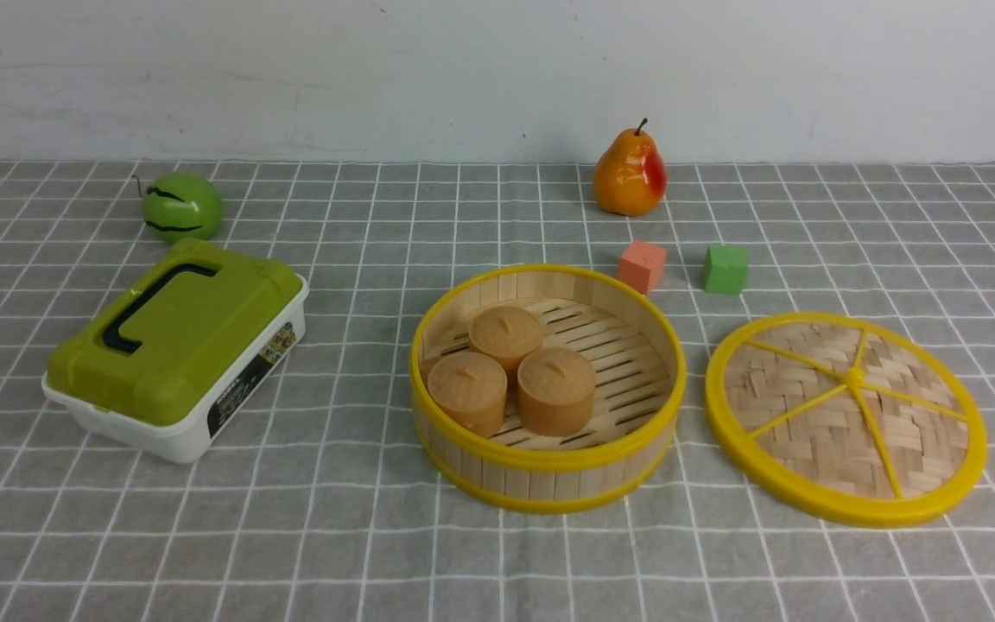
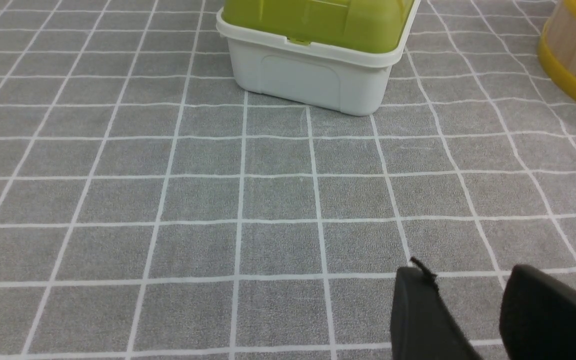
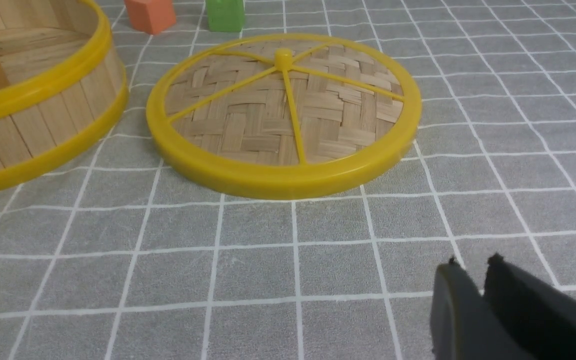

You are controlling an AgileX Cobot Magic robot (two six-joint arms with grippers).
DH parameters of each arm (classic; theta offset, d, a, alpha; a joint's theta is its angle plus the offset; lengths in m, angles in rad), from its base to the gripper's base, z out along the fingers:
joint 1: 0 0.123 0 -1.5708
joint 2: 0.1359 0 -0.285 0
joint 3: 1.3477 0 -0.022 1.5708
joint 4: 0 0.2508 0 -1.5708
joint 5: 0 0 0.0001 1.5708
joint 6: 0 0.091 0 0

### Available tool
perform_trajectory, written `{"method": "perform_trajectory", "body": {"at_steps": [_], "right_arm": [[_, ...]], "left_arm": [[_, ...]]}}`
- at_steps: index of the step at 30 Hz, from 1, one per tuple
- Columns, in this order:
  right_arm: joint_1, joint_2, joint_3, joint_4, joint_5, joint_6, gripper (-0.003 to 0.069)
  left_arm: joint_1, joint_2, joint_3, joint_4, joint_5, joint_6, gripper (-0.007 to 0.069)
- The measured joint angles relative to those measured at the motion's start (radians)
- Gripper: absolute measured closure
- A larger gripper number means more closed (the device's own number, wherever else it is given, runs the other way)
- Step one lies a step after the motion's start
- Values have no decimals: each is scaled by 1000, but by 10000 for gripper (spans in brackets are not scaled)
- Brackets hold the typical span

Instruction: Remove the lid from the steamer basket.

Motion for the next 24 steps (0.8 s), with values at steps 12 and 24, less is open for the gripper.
{"method": "perform_trajectory", "body": {"at_steps": [12,24], "right_arm": [[0,0,0,0,0,0,571],[0,0,0,0,0,0,566]], "left_arm": [[0,0,0,0,0,0,386],[0,0,0,0,0,0,386]]}}
